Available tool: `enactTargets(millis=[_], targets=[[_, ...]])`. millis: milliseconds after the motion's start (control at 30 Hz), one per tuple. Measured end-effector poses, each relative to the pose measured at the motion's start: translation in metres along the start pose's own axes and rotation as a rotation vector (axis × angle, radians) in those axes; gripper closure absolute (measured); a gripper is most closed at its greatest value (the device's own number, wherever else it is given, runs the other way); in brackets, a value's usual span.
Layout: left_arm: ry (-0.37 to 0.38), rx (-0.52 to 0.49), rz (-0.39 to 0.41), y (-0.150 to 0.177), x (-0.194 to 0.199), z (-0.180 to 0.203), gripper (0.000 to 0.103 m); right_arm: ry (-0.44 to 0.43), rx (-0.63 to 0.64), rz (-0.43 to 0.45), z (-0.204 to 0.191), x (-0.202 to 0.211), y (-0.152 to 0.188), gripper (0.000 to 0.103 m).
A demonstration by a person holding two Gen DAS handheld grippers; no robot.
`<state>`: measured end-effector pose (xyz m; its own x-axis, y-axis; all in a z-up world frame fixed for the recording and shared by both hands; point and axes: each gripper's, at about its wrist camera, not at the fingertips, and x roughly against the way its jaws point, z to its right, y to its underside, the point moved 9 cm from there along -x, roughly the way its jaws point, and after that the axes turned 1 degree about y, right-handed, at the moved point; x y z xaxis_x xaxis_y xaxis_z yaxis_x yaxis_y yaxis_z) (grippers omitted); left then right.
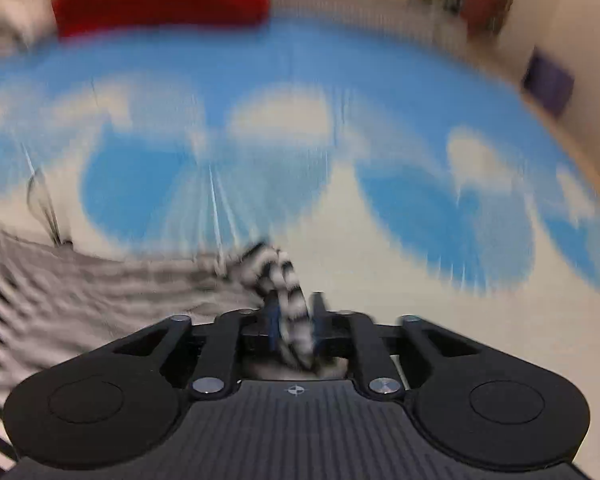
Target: Fold small clothes
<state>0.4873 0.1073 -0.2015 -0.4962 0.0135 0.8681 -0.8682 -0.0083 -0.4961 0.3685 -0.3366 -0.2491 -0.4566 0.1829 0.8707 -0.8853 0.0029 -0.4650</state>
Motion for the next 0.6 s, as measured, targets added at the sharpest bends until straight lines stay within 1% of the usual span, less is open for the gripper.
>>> enactTargets(millis=[33, 67, 100, 133, 167, 267, 367, 400, 433, 533, 567, 600], targets=[[0.009, 0.008, 0.026, -0.003, 0.008, -0.002, 0.061, -0.002, -0.011, 0.014, 0.002, 0.004, -0.002, 0.076], [0.028, 0.025, 0.05, -0.005, 0.016, -0.005, 0.05, -0.008, -0.032, 0.033, 0.006, 0.011, -0.005, 0.07], [0.047, 0.044, 0.062, -0.005, 0.024, -0.009, 0.046, -0.017, -0.059, 0.05, 0.012, 0.019, -0.007, 0.066], [0.072, 0.066, 0.063, -0.003, 0.031, -0.013, 0.046, -0.028, -0.095, 0.065, 0.018, 0.028, -0.007, 0.061], [0.097, 0.087, 0.06, 0.0, 0.037, -0.018, 0.046, -0.044, -0.141, 0.074, 0.029, 0.038, -0.007, 0.06], [0.188, 0.176, 0.039, 0.016, 0.057, -0.037, 0.046, -0.118, -0.276, 0.061, 0.054, 0.063, 0.0, 0.06], [0.259, 0.275, 0.004, 0.033, 0.084, -0.053, 0.047, -0.176, -0.37, 0.038, 0.075, 0.101, 0.019, 0.06], [0.27, 0.294, -0.002, 0.041, 0.095, -0.061, 0.048, -0.205, -0.39, 0.042, 0.079, 0.114, 0.026, 0.06], [0.262, 0.305, 0.006, 0.047, 0.104, -0.068, 0.048, -0.232, -0.398, 0.04, 0.082, 0.125, 0.035, 0.059], [0.234, 0.303, 0.027, 0.072, 0.123, -0.085, 0.051, -0.25, -0.412, 0.022, 0.089, 0.137, 0.068, 0.059], [0.239, 0.313, 0.018, 0.083, 0.122, -0.089, 0.051, -0.254, -0.429, 0.004, 0.092, 0.135, 0.085, 0.059], [0.241, 0.349, -0.008, 0.101, 0.119, -0.094, 0.052, -0.246, -0.451, -0.067, 0.094, 0.127, 0.1, 0.059]])
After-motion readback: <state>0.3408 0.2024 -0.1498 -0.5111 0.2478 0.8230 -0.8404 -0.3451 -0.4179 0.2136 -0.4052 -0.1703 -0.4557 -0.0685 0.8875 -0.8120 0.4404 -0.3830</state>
